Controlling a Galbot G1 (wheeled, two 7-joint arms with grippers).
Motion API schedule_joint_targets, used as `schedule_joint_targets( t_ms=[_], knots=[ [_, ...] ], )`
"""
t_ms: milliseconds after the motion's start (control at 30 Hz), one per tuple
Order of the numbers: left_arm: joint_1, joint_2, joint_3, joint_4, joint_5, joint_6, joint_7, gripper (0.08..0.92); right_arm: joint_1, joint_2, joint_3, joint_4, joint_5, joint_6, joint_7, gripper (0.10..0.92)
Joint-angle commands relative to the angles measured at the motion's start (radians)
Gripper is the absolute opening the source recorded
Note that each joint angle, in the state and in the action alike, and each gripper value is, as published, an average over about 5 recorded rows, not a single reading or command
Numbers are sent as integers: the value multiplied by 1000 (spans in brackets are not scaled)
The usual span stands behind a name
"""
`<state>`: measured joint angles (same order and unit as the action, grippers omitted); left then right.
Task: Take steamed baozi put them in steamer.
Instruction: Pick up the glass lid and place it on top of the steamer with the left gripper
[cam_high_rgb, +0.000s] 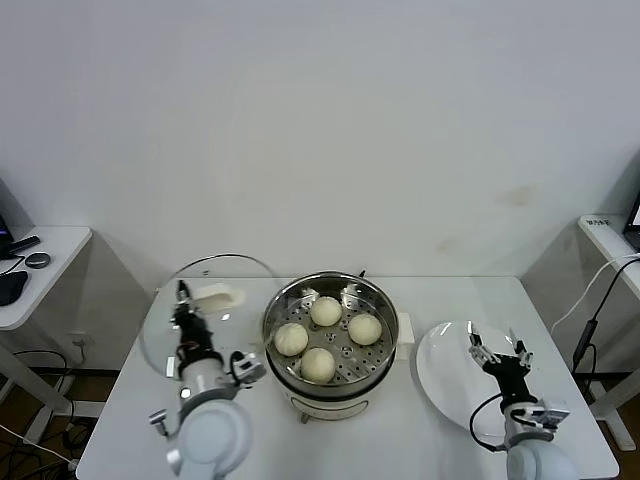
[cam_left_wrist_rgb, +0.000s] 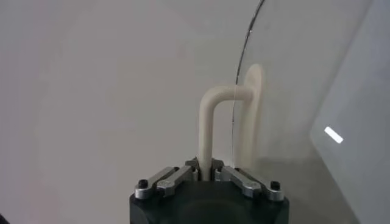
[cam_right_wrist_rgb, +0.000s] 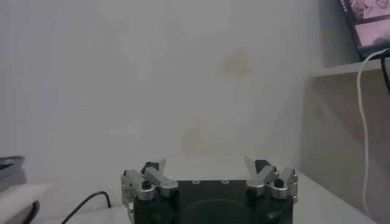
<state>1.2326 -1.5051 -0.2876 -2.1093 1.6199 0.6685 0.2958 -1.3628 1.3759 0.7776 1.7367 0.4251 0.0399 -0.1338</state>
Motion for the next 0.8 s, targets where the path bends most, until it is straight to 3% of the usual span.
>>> schedule_joint_targets(
  t_ms=[33, 233, 500, 800],
  knots=[
    [-94, -26, 342, 17, -87, 24, 60, 174, -5, 19, 5, -1, -22, -2, 2, 823],
    [-178, -52, 416, 135, -98, 25, 57, 174, -5, 34, 9, -1, -34, -4, 2, 823],
    [-221, -90, 444, 269, -14, 25, -9, 174, 8, 40, 16, -7, -35, -8, 3, 823],
    [-203, -94, 431, 313, 79, 24, -11, 174, 16, 37, 14, -15, -34, -8, -1, 823]
  ],
)
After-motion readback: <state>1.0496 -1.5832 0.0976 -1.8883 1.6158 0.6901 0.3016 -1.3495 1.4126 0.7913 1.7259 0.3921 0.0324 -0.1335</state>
